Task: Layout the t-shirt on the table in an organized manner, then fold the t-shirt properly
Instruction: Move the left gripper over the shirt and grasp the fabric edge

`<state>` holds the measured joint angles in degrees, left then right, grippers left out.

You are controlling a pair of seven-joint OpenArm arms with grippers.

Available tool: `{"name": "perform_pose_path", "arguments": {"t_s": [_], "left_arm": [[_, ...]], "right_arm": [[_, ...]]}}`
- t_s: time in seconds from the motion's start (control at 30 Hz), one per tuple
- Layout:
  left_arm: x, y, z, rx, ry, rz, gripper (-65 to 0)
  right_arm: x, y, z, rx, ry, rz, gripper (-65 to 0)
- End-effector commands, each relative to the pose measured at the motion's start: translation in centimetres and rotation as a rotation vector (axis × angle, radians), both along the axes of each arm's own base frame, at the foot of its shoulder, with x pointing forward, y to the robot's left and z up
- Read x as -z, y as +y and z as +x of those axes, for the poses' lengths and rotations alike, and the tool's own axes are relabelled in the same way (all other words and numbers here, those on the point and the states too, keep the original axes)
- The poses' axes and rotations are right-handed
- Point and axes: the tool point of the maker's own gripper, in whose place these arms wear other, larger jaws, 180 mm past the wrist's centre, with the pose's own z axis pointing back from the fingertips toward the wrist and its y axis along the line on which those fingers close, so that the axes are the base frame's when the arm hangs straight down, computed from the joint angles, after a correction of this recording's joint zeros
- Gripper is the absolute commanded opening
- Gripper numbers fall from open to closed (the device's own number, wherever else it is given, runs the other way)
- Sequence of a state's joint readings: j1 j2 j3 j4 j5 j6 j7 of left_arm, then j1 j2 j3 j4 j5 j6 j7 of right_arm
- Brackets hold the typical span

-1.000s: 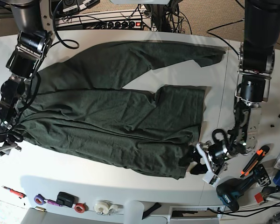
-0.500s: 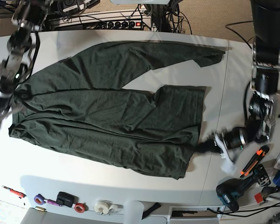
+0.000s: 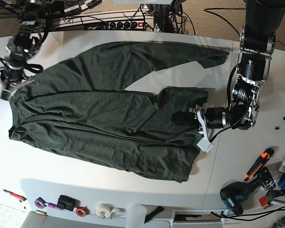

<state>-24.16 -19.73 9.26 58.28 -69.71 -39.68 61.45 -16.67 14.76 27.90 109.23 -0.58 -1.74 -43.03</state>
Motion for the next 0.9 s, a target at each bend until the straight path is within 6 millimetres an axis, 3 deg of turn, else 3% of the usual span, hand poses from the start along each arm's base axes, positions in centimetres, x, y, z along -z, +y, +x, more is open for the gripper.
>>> {"name": "perform_pose_path", "arguments": {"t_s": [0.0, 0.1, 0.23, 0.33, 0.4, 0.53, 0.67, 0.87], "left_arm": [[-3.0, -0.2, 2.0, -0.018, -0.107, -0.030, -65.0], [-4.6, -0.4, 3.4, -0.039, -0.274, 0.040, -65.0], [-7.8, -0.2, 5.5, -0.108, -0.618, 0.129, -65.0], [-9.1, -0.2, 5.0, -0.126, -0.825, 0.149, -65.0], [-8.5, 0.0, 3.9, -0.129, -0.856, 0.141, -65.0], [-5.2, 0.2, 1.4, -0.103, -0.834, 0.181, -65.0], [-3.0, 0.3, -0.4, -0.069, -0.834, 0.221, -65.0], [-1.6, 0.9, -1.4, -0.022, -0.876, 0.354, -65.0]], "right_arm": [[-1.8, -0.6, 0.4, -0.002, -0.087, 0.002, -65.0], [-2.4, 0.5, 0.9, -0.077, -0.234, 0.171, -65.0], [-4.8, 1.9, 1.2, -0.211, -0.407, 0.244, -65.0], [-5.4, 2.2, 0.9, -0.252, -0.435, 0.248, -65.0], [-5.3, 2.1, 0.7, -0.249, -0.431, 0.246, -65.0], [-5.1, 2.0, 0.6, -0.247, -0.423, 0.238, -65.0], [-5.0, 1.9, 0.5, -0.242, -0.410, 0.231, -65.0], [-1.8, 0.6, 0.1, -0.188, -0.392, 0.290, -65.0]]}}
